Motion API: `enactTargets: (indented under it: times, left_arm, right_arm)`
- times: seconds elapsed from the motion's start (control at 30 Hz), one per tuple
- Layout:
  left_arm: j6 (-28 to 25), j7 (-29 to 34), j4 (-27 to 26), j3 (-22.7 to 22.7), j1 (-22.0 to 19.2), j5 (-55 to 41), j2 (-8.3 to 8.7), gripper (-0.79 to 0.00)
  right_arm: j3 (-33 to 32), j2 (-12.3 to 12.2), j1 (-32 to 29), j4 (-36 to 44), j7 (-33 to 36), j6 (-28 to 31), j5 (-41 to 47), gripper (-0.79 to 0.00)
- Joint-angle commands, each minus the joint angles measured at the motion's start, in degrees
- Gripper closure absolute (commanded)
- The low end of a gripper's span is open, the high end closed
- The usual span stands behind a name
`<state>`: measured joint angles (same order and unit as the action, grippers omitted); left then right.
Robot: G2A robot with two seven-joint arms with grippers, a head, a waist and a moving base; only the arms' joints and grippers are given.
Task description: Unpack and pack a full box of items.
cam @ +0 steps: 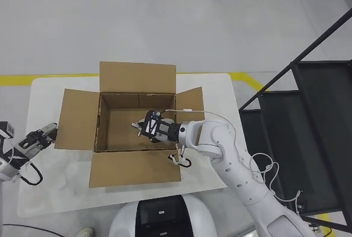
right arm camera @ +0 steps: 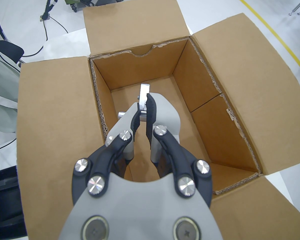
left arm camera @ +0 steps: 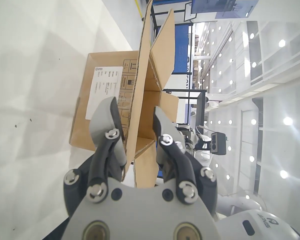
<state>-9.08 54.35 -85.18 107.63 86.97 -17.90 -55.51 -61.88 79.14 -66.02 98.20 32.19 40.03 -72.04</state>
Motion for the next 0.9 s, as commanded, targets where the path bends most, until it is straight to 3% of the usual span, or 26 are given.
enactTargets:
  times: [0.0,0.23,0.67,0.87]
  left_arm:
    - [-0.2,-2.4,0.0,0.7,0.0,-1.0,-0.07,-0.785]
    - [-1.2,-12.3,-1.4,3.2,0.6,-4.1,-0.53,-0.785]
    - [-1.2,-12.3,-1.4,3.2,0.6,-4.1,-0.53,-0.785]
    - [-1.2,-12.3,-1.4,3.2,0.6,-4.1,-0.53,-0.785]
  right_arm:
    - [0.0,0.0,0.0,0.0,0.0,0.0,0.0,0.000]
    - [0.0,0.0,0.0,0.0,0.0,0.0,0.0,0.000]
    - [0.2,-0.1,-0.6,1.2,-0.9,0.0,0.5,0.000]
    - [-6.0,-1.6,-6.0,8.9,2.1,-0.1,5.9,0.000]
